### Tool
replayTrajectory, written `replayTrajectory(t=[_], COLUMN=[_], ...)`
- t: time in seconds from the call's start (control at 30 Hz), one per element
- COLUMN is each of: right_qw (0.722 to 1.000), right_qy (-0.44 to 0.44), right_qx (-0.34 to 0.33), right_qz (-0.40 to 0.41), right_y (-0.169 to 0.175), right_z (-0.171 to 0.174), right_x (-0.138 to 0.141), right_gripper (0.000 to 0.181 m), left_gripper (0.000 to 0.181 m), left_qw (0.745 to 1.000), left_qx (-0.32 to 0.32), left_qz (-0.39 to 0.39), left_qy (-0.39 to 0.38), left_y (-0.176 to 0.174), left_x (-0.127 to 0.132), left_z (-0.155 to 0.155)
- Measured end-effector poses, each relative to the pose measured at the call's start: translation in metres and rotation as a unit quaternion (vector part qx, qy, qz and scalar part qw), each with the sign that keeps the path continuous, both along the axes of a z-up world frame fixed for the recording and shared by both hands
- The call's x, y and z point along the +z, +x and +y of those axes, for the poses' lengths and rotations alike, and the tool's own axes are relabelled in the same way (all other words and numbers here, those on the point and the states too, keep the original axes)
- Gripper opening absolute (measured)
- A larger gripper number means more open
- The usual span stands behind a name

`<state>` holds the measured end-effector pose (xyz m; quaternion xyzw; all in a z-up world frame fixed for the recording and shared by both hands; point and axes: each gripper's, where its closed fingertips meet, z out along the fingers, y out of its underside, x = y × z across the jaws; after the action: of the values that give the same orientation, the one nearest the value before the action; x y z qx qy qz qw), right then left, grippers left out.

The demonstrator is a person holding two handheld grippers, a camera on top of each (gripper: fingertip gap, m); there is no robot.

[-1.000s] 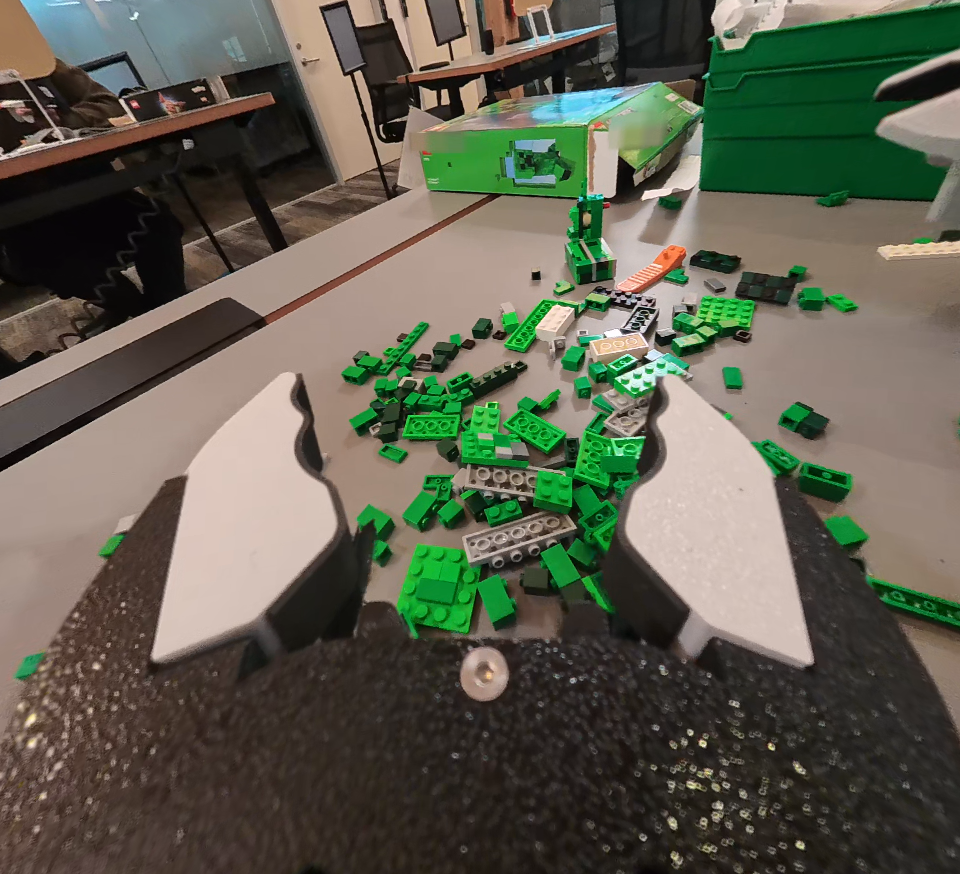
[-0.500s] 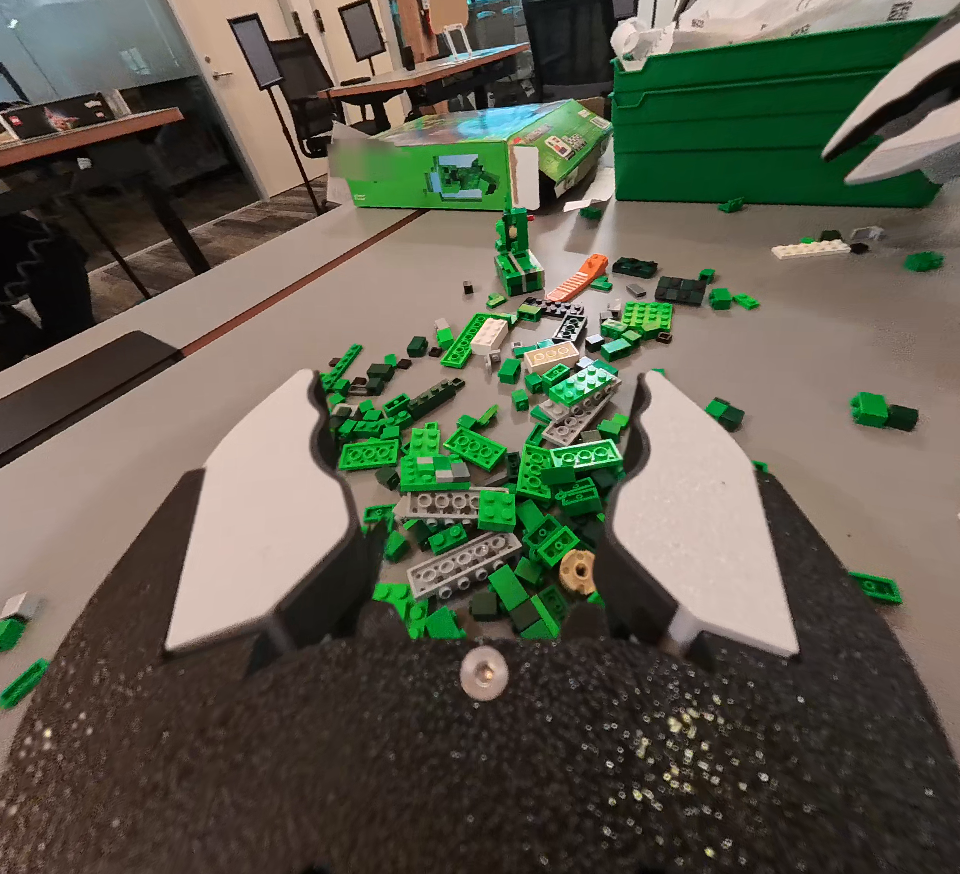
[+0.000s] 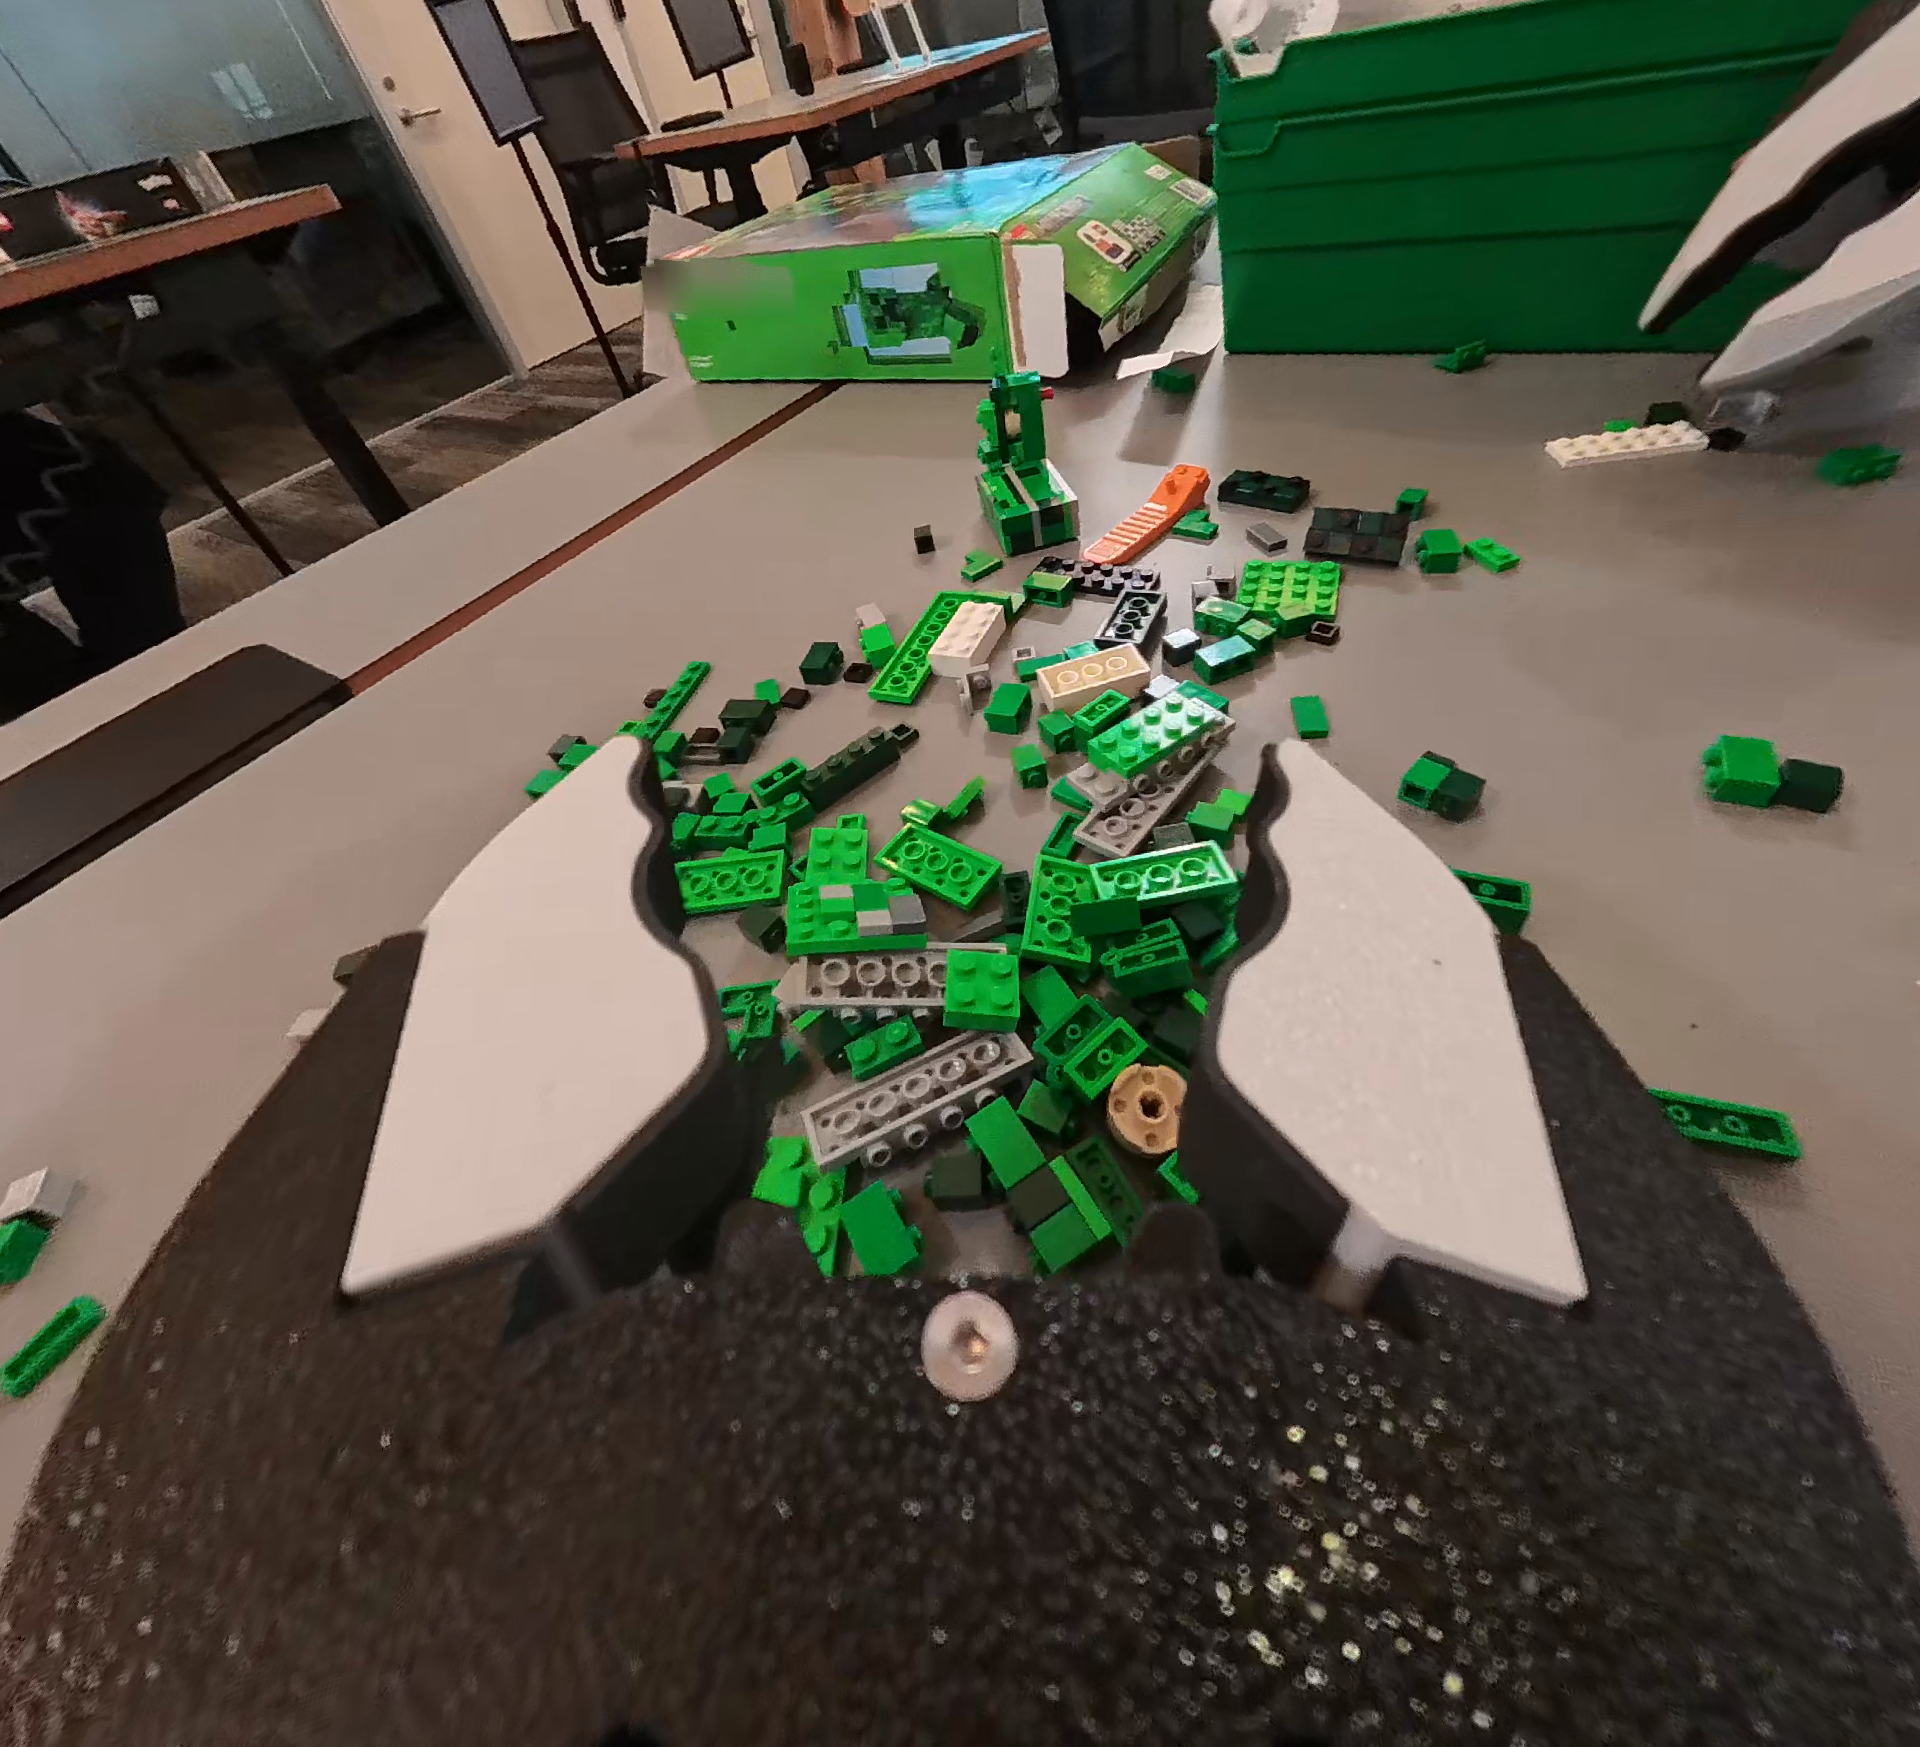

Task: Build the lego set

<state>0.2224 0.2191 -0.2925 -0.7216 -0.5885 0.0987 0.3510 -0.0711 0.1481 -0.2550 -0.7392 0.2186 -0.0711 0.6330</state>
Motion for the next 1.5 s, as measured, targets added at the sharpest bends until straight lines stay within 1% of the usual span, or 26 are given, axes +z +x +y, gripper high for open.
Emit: replayTrajectory(t=[0.03, 0.17, 0.33, 0.43, 0.57, 0.63, 0.67, 0.7, 0.73, 0.77, 0.83, 0.93, 1.0, 1.1, 1.17, 1.23, 1.27, 1.3, 1.33, 1.37, 1.43, 1.5], right_qw=[1.0, 0.996, 0.988, 0.981, 0.961, 0.947, 0.943, 0.942, 0.943, 0.944, 0.946, 0.95, 0.953, 0.957, 0.957, 0.957, 0.958, 0.958, 0.957, 0.954, 0.944, 0.931], right_qy=[0.013, 0.057, 0.068, 0.104, 0.085, 0.092, 0.091, 0.088, 0.085, 0.083, 0.076, 0.044, 0.036, 0.033, 0.024, 0.007, -0.004, -0.014, -0.021, -0.03, -0.066, -0.088], right_qx=[-0.001, -0.009, 0.001, -0.007, -0.015, -0.025, -0.023, -0.017, -0.011, -0.007, 0.003, 0.012, 0.018, 0.016, 0.015, 0.035, 0.059, 0.087, 0.11, 0.133, 0.18, 0.227], right_qz=[0.014, 0.068, 0.135, 0.166, 0.263, 0.306, 0.318, 0.324, 0.322, 0.318, 0.314, 0.309, 0.301, 0.289, 0.289, 0.288, 0.282, 0.274, 0.268, 0.267, 0.27, 0.273], right_y=[-0.002, -0.01, -0.034, -0.05, -0.086, -0.106, -0.118, -0.13, -0.142, -0.153, -0.172, -0.192, -0.199, -0.196, -0.185, -0.17, -0.162, -0.153, -0.144, -0.135, -0.118, -0.106], right_z=[0.002, 0.012, 0.011, 0.015, 0.016, 0.015, 0.01, 0.005, -0.001, -0.005, -0.012, -0.017, -0.02, -0.023, -0.028, -0.033, -0.036, -0.038, -0.037, -0.036, -0.035, -0.035], right_x=[0.005, 0.019, 0.026, 0.035, 0.057, 0.064, 0.065, 0.064, 0.062, 0.06, 0.058, 0.058, 0.065, 0.087, 0.107, 0.121, 0.125, 0.128, 0.132, 0.137, 0.149, 0.16], right_gripper=[0.028, 0.028, 0.026, 0.026, 0.026, 0.027, 0.027, 0.027, 0.027, 0.028, 0.028, 0.027, 0.027, 0.027, 0.028, 0.026, 0.023, 0.015, 0.015, 0.017, 0.028, 0.031], left_gripper=[0.105, 0.106, 0.104, 0.102, 0.1, 0.099, 0.098, 0.095, 0.094, 0.096, 0.1, 0.102, 0.102, 0.102, 0.095, 0.096, 0.096, 0.096, 0.096, 0.096, 0.096, 0.095], left_qw=[1.0, 1.0, 0.999, 0.996, 0.987, 0.982, 0.976, 0.971, 0.97, 0.973, 0.981, 0.982, 0.981, 0.982, 0.983, 0.983, 0.979, 0.974, 0.968, 0.96, 0.939, 0.917], left_qx=[0.002, 0.002, 0.014, 0.062, 0.138, 0.167, 0.183, 0.182, 0.182, 0.186, 0.166, 0.174, 0.176, 0.178, 0.177, 0.185, 0.202, 0.226, 0.25, 0.277, 0.337, 0.387], left_qz=[-0.007, -0.027, -0.043, -0.047, -0.033, -0.004, 0.024, 0.05, 0.065, 0.07, 0.054, 0.017, 0.014, 0.017, 0.02, -0.012, -0.02, -0.023, -0.028, -0.036, -0.062, -0.083], left_qy=[0.0, -0.006, 0.012, 0.05, 0.078, 0.092, 0.117, 0.144, 0.149, 0.12, 0.081, 0.074, 0.077, 0.068, 0.045, 0.004, 0.0, 0.005, 0.011, 0.016, 0.034, 0.056], left_y=[-0.002, -0.003, -0.009, -0.029, -0.05, -0.055, -0.057, -0.054, -0.053, -0.054, -0.051, -0.059, -0.06, -0.06, -0.06, -0.059, -0.061, -0.063, -0.064, -0.064, -0.063, -0.058], left_x=[0.001, 0.002, 0.006, 0.016, 0.025, 0.024, 0.03, 0.036, 0.034, 0.026, 0.014, 0.015, 0.016, 0.013, 0.008, 0.004, 0.011, 0.022, 0.036, 0.051, 0.083, 0.117], left_z=[0.0, 0.001, 0.001, 0.001, -0.007, -0.013, -0.016, -0.017, -0.013, -0.008, -0.002, -0.001, -0.002, 0.0, 0.005, 0.008, 0.008, 0.005, 0.0, -0.006, -0.023, -0.044])
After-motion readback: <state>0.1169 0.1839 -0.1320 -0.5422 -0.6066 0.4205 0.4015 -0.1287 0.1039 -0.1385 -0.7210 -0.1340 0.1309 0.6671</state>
